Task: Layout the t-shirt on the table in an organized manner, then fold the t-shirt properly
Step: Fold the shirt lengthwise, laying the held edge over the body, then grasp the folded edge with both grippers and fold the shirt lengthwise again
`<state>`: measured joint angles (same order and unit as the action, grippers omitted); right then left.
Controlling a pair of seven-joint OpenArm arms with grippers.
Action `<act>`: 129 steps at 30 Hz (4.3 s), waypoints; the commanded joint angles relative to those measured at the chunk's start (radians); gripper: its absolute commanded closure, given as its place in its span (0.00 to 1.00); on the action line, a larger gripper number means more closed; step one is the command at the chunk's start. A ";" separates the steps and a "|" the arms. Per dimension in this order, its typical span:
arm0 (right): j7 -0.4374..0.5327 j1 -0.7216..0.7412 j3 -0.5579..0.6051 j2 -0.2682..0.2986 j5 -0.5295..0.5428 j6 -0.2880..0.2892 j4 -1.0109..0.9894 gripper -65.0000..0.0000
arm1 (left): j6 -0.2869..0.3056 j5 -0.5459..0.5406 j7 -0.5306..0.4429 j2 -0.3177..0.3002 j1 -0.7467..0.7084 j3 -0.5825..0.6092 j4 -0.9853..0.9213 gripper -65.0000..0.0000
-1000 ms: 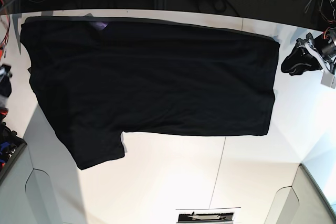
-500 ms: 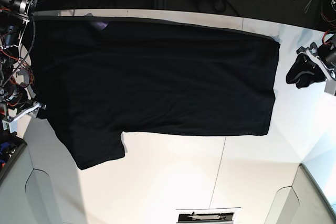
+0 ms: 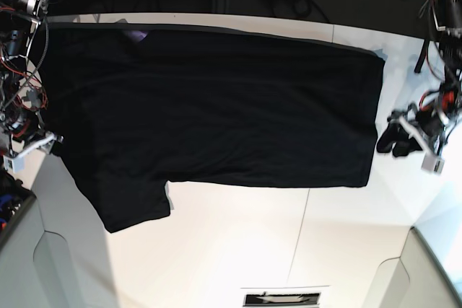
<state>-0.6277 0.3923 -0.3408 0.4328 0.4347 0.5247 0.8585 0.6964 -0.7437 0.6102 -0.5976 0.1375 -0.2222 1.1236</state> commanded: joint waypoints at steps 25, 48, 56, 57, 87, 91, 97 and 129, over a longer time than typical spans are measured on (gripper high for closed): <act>0.052 0.035 0.001 0.009 0.054 0.002 0.000 0.47 | -0.019 0.076 0.015 0.148 0.372 0.175 -0.542 0.44; -0.010 0.061 0.003 -0.045 0.018 0.026 0.044 1.00 | 0.002 -0.055 0.205 0.111 0.371 0.175 -0.424 1.00; -0.082 -0.065 0.003 0.026 0.124 0.029 0.269 1.00 | 0.002 -0.383 0.423 0.005 0.270 0.175 -0.140 1.00; -0.092 -0.078 0.003 0.033 0.135 0.029 0.287 1.00 | 0.002 -0.405 0.442 -0.005 0.257 0.175 -0.117 1.00; -0.188 -0.414 -0.021 0.134 0.227 0.029 0.588 0.31 | 0.002 -0.461 0.489 -0.064 -0.043 0.175 0.109 1.00; -0.130 -0.359 -0.060 0.123 0.227 0.018 0.587 0.31 | 0.002 -0.446 0.489 -0.065 -0.044 0.175 0.109 0.96; -0.121 -0.214 -0.048 0.112 0.216 0.018 0.519 0.31 | 0.002 -0.442 0.486 -0.064 -0.073 0.175 0.109 0.82; -0.137 -0.007 0.130 -0.084 0.144 0.025 0.192 1.00 | 0.002 -0.423 0.460 -0.062 -0.090 0.175 0.109 0.82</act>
<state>-0.7818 0.3622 -0.2073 0.3332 0.5652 0.5457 1.0321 0.6891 -1.1526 1.0840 -0.6399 0.0326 -0.0387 1.2194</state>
